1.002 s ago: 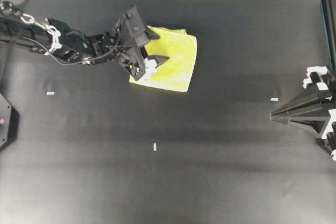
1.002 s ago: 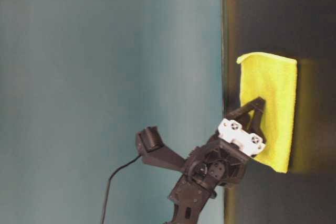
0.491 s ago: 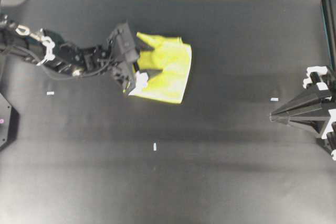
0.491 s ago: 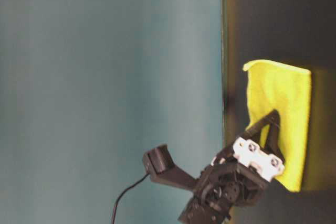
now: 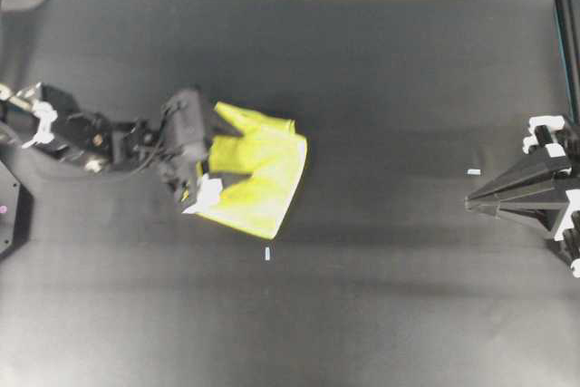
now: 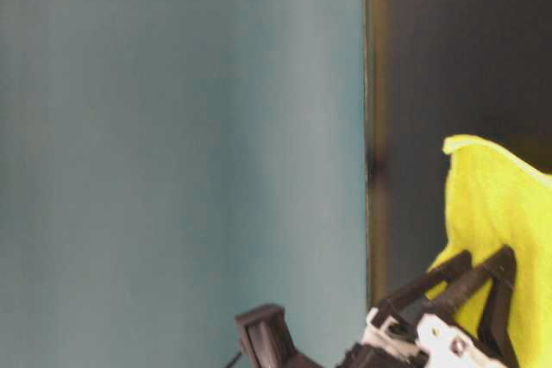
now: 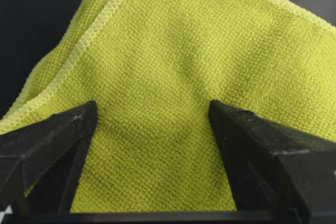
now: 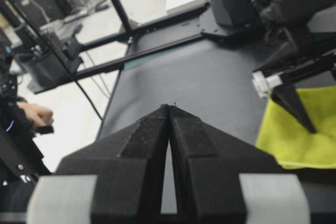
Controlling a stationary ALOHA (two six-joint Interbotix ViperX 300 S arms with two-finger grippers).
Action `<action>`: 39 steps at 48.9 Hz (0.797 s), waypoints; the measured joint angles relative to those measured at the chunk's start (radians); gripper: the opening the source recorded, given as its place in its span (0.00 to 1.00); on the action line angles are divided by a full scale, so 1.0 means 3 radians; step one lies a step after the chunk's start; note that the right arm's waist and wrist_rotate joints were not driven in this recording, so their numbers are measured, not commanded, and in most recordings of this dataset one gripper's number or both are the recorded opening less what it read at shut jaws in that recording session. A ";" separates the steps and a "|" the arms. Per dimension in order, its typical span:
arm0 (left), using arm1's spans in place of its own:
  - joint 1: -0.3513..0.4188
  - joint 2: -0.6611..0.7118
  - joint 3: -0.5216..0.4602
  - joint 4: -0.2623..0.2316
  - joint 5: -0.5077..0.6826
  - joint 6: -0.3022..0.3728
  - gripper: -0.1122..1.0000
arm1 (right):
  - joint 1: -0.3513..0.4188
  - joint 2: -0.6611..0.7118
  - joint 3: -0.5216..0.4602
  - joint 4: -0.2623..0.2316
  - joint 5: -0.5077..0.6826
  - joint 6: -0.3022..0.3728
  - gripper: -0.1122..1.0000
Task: Push a yellow cloth with the left arm to wipe the desk.
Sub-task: 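Press the left gripper on the cloth and drag it down-left across the table, then continue pushing the cloth with the left gripper toward the near-left corner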
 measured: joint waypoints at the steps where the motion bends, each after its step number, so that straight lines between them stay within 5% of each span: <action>1: -0.0031 -0.0005 0.0020 -0.0005 -0.0005 -0.0015 0.86 | 0.0000 0.0000 0.0000 0.0000 0.0000 0.0000 0.10; 39: -0.1345 -0.0399 0.0430 0.0000 0.0118 -0.0020 0.85 | 0.0000 -0.0005 0.0005 0.0000 0.0000 0.0000 0.10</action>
